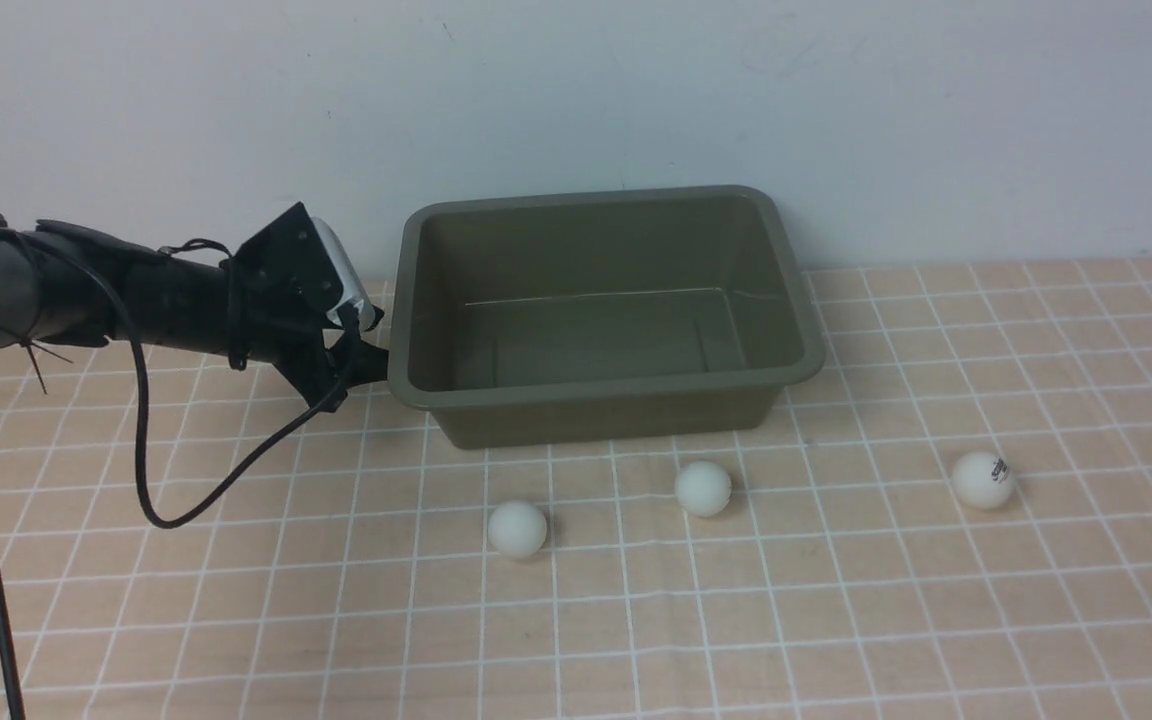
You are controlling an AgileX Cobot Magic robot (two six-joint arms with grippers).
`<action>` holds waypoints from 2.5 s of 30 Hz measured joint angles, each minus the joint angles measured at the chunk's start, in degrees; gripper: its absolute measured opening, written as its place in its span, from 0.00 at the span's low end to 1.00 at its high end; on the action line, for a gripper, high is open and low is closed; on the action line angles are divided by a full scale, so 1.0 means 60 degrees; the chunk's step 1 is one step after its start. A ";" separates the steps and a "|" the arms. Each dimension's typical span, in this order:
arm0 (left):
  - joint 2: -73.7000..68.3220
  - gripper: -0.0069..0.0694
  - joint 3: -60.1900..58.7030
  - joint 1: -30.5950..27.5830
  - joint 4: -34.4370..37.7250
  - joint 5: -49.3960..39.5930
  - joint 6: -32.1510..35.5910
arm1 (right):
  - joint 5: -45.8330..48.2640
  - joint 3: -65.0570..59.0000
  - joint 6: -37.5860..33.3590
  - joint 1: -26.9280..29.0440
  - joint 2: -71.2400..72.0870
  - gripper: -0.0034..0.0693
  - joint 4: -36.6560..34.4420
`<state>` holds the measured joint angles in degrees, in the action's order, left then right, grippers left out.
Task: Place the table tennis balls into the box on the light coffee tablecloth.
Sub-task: 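Reach for and grasp a ping pong ball on the table beside the basket, then drop the ball into the bin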
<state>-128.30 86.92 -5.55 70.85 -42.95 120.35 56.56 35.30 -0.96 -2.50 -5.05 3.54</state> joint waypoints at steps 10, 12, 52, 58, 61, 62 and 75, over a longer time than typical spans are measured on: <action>-0.0050 0.61 0.0000 0.0082 0.0009 0.0099 0.0255 | 0.0000 0.0000 0.0000 0.0000 0.0000 0.09 0.0000; -0.0127 0.61 0.0000 0.0086 0.0044 0.0096 0.0405 | 0.0000 0.0000 0.0000 0.0000 0.0000 0.09 0.0000; 0.1592 0.51 0.0011 0.0387 -0.0569 -0.1487 -0.1737 | 0.0119 0.0000 -0.0072 0.0000 0.0000 0.09 0.0001; 0.1582 0.51 0.0011 0.1786 -0.1321 0.0596 -0.2542 | 0.0146 0.0000 -0.0080 0.0000 0.0000 0.09 0.0001; 0.1564 0.51 0.0011 0.2266 -0.1617 0.1292 -0.3530 | 0.0146 0.0000 -0.0080 0.0000 0.0000 0.09 0.0001; 0.1564 0.51 0.0011 0.2286 -0.1617 0.1322 -0.3776 | 0.0146 0.0000 -0.0080 0.0000 0.0000 0.09 0.0001; 0.2284 0.58 0.0000 0.2346 -0.2137 -0.0744 -0.8747 | 0.0242 0.0000 -0.0080 0.0000 0.0000 0.09 0.0001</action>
<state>-114.60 86.92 8.53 58.03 -47.42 67.87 58.01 35.30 -1.44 -2.50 -5.05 3.54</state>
